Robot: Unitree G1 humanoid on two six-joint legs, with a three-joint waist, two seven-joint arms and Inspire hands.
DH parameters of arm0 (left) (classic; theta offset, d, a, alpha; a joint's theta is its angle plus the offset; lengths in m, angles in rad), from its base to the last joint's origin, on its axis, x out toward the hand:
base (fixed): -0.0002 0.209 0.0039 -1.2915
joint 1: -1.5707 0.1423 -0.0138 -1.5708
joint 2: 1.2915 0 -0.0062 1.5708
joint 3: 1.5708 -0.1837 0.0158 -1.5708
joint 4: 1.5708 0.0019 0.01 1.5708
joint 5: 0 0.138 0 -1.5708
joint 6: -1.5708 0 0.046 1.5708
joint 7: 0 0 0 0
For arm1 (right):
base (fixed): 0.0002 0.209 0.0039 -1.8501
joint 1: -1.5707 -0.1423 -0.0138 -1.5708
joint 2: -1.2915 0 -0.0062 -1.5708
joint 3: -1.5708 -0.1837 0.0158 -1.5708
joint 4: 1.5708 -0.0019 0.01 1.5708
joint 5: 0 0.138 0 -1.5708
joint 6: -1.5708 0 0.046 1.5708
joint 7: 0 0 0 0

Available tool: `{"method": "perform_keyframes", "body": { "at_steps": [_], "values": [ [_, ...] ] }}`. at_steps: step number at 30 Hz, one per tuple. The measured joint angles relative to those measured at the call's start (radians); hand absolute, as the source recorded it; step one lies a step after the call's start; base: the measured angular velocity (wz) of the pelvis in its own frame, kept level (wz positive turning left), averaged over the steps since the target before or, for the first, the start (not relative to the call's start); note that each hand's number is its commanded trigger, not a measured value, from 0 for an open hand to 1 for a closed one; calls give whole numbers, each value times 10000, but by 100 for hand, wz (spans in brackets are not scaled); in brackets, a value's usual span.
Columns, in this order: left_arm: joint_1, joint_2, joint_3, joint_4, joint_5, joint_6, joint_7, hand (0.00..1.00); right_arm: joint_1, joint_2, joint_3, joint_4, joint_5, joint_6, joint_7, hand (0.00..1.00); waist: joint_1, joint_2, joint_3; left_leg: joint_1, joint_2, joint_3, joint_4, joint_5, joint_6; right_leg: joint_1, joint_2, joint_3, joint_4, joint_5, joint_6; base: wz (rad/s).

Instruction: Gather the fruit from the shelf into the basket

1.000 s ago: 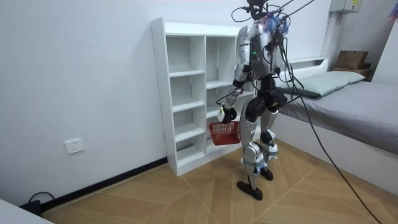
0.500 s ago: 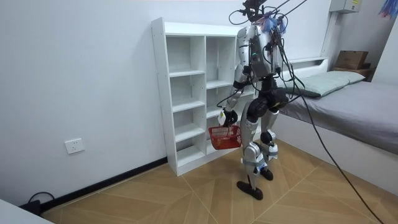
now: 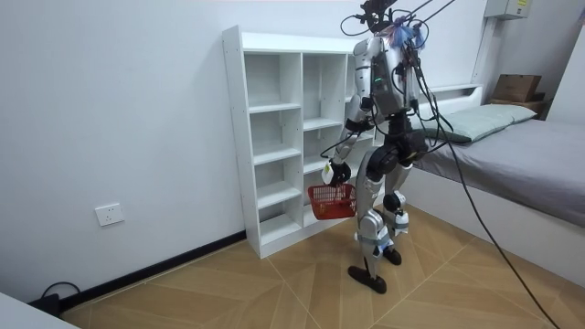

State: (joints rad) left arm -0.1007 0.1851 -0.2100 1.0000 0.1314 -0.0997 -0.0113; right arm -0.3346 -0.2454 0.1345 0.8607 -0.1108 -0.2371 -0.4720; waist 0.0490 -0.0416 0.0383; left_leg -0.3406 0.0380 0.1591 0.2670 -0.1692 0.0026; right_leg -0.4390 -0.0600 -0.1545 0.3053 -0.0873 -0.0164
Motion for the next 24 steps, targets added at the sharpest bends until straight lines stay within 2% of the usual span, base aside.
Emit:
{"method": "perform_keyframes", "body": {
  "at_steps": [9, 14, 24],
  "values": [
    [-32, 0, 11, 1, 19, 88, -1, 100, 0, -1, -11, 11, 4, 2, 357, 0, 91, -9, -7, -30, -3, -19, 39, 2, 2, 4, -15, -46, -3, 0, 0, 0],
    [-46, -117, -15, 15, 96, 144, 4, 100, -1, 0, -12, 15, 268, 5, 413, 0, 92, -14, -10, -55, -24, -87, 64, 9, 14, 4, -46, -109, 22, 0, 0, 3],
    [-147, -207, -318, 7, 109, 148, 5, 100, -57, 0, -21, 151, 277, 210, 470, 0, 93, -69, 5, -220, -184, -123, 226, 71, 113, -192, -249, -101, 319, -50, 61, 3]
  ]
}}
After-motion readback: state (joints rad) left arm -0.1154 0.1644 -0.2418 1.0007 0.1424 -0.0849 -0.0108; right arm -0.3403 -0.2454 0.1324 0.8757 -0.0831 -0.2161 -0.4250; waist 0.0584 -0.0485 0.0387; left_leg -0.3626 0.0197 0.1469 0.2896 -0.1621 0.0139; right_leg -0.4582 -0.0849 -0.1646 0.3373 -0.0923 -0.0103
